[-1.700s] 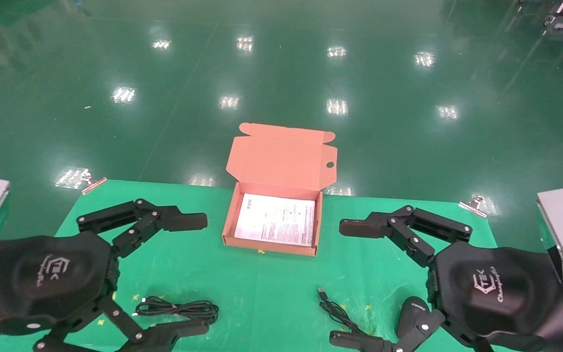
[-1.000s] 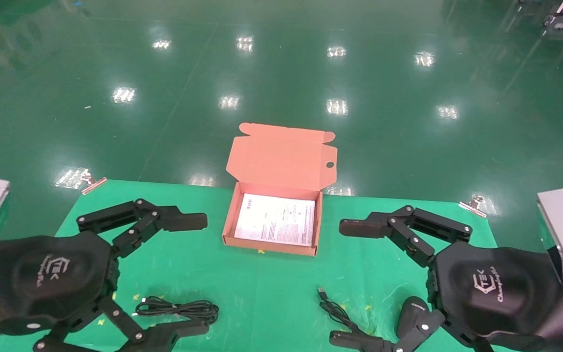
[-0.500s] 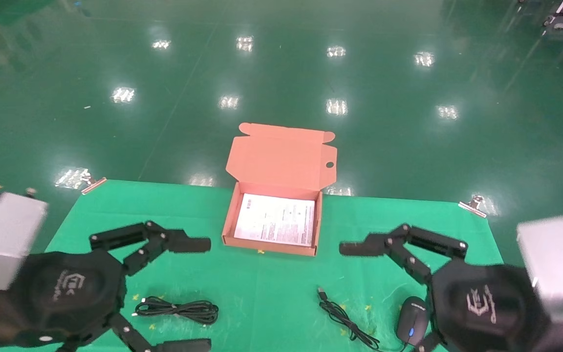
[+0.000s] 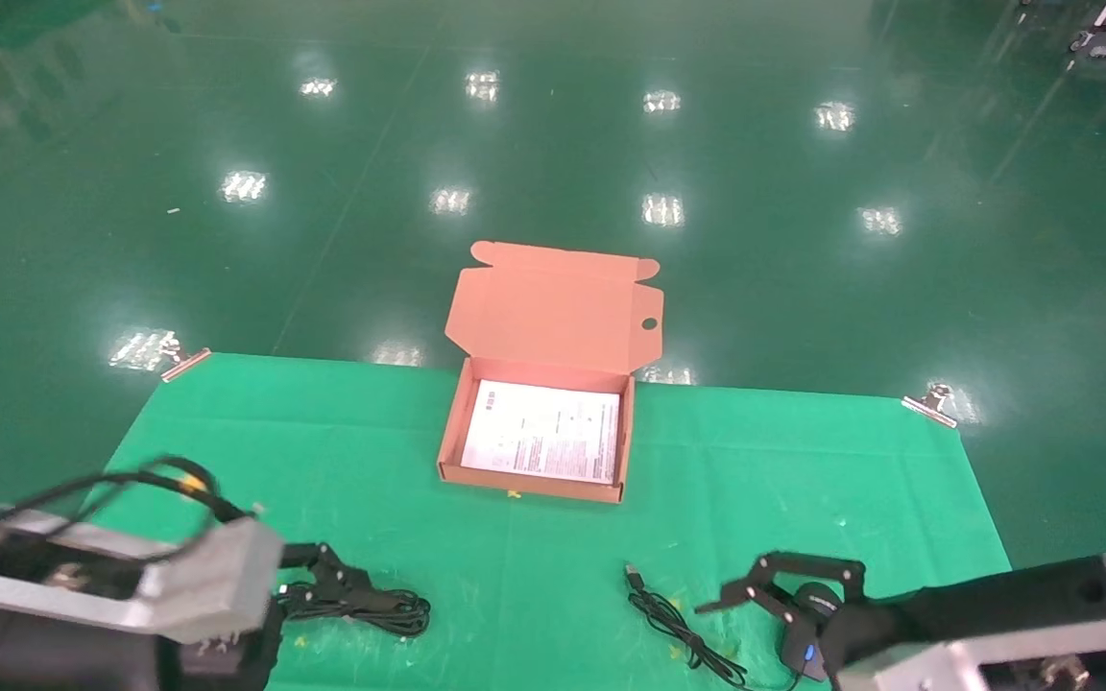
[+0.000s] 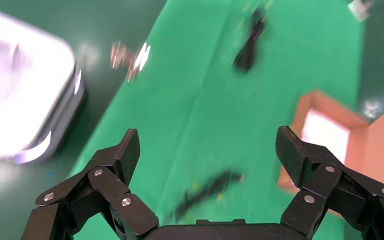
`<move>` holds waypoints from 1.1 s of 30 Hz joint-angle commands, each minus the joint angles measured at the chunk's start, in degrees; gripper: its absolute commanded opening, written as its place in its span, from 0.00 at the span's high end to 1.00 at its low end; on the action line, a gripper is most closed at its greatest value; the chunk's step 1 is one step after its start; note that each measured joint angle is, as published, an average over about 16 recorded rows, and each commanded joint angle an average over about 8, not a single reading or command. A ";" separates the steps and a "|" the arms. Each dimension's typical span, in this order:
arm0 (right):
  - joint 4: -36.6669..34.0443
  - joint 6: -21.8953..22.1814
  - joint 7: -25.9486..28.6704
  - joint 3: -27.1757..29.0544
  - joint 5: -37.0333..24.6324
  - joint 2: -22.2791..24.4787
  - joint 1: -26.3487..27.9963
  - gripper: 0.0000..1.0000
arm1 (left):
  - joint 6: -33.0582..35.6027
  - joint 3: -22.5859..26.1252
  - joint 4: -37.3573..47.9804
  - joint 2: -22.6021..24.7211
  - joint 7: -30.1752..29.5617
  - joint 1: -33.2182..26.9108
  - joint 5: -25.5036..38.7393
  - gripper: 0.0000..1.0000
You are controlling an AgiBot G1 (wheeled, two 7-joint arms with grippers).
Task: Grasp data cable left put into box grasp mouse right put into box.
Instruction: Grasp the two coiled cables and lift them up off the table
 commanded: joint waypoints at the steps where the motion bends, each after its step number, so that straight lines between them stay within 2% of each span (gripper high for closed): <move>1: 0.03 0.07 -2.32 -2.85 -2.76 -0.51 1.89 0.00 | 0.10 3.51 -0.20 0.72 0.13 -2.85 3.69 0.00; 5: 0.02 1.15 -4.77 -6.45 -7.76 -1.89 3.66 0.00 | -0.57 9.24 -0.49 2.44 1.08 -5.83 11.32 0.00; 9: -0.09 2.91 -5.53 -9.11 -12.92 -3.57 4.06 0.00 | -2.58 12.84 -0.74 4.09 1.32 -6.68 18.02 0.00; 19: -1.45 9.26 -1.33 -13.07 -23.71 -8.45 1.68 0.00 | -11.68 15.75 -2.12 6.75 -1.22 -3.27 29.39 0.00; 26: -5.13 13.50 3.99 -14.35 -28.62 -12.69 0.47 0.00 | -16.32 16.48 1.27 9.04 -3.36 -0.86 32.94 0.00; 33: -12.44 16.32 7.49 -15.38 -31.77 -17.38 0.32 0.00 | -19.28 16.25 10.73 12.79 -2.24 -0.42 32.47 0.00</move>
